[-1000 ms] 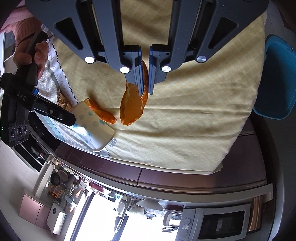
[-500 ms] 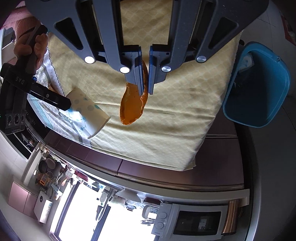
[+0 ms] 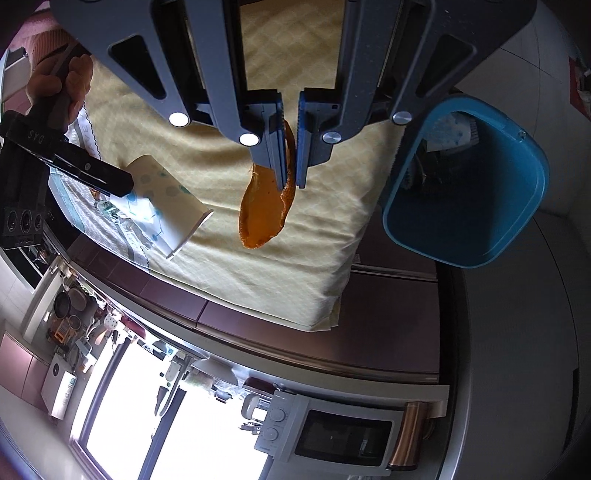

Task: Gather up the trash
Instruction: 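Carry the paper cup and orange peel to the blue bin and release them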

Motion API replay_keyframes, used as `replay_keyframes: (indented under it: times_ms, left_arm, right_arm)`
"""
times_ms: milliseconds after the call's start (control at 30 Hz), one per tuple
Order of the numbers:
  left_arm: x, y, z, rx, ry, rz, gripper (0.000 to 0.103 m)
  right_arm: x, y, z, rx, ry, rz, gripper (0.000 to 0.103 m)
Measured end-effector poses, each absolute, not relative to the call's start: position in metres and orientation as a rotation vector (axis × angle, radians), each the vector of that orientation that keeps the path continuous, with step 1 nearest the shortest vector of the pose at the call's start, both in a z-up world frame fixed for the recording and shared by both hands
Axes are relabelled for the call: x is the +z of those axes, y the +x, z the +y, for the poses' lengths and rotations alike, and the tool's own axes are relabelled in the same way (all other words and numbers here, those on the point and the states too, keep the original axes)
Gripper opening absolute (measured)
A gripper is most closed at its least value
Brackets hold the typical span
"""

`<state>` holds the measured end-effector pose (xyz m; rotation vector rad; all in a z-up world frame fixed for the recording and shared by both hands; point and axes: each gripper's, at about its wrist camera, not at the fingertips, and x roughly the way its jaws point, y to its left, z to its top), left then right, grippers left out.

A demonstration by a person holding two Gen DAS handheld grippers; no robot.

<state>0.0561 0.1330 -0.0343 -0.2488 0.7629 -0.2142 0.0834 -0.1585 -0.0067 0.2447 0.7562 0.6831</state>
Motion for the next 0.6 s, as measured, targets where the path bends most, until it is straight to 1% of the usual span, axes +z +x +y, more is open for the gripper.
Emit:
replay_keyframes:
  times_ms: [600]
  left_arm:
    - [-0.037,0.045,0.203,-0.052,-0.316,0.742,0.005]
  right_arm:
    - [-0.007,0.096,-0.086,0.829,0.148,0.786,0.054]
